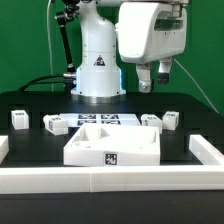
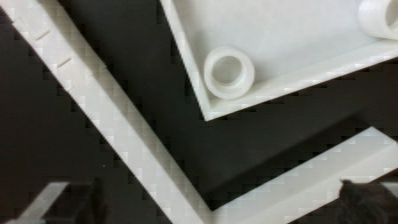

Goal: Assemble square table

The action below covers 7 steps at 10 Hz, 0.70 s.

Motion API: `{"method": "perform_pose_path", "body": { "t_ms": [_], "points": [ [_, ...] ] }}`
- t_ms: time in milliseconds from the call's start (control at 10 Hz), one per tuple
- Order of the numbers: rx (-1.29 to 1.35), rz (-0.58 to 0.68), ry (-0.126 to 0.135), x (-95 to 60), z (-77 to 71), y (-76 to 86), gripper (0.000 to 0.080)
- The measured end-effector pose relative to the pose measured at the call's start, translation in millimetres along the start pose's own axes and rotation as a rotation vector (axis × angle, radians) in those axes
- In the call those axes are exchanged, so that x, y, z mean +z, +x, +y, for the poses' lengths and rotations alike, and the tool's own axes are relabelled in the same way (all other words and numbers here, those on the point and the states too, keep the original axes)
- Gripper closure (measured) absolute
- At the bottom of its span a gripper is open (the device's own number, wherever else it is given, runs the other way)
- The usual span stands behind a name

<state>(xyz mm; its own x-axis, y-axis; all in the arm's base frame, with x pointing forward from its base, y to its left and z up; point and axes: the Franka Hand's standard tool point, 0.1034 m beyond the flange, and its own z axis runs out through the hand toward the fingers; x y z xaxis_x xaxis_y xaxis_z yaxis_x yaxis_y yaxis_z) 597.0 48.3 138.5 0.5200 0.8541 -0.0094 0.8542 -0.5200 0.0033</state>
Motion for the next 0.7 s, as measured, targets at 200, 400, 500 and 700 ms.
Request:
{"method": "perform_pose_path", "body": {
  "t_ms": [200, 400, 500, 700],
  "points": [
    [0.000, 0.000, 0.000, 0.0, 0.0, 0.0, 0.0150],
    [0.000, 0.000, 0.000, 0.0, 0.0, 0.1, 0.0150],
    [0.001, 0.000, 0.000, 0.0, 0.0, 0.1, 0.0150],
    [-0.082, 0.010, -0.011, 2.7, -7.3, -1.2, 0.0150]
  ]
}}
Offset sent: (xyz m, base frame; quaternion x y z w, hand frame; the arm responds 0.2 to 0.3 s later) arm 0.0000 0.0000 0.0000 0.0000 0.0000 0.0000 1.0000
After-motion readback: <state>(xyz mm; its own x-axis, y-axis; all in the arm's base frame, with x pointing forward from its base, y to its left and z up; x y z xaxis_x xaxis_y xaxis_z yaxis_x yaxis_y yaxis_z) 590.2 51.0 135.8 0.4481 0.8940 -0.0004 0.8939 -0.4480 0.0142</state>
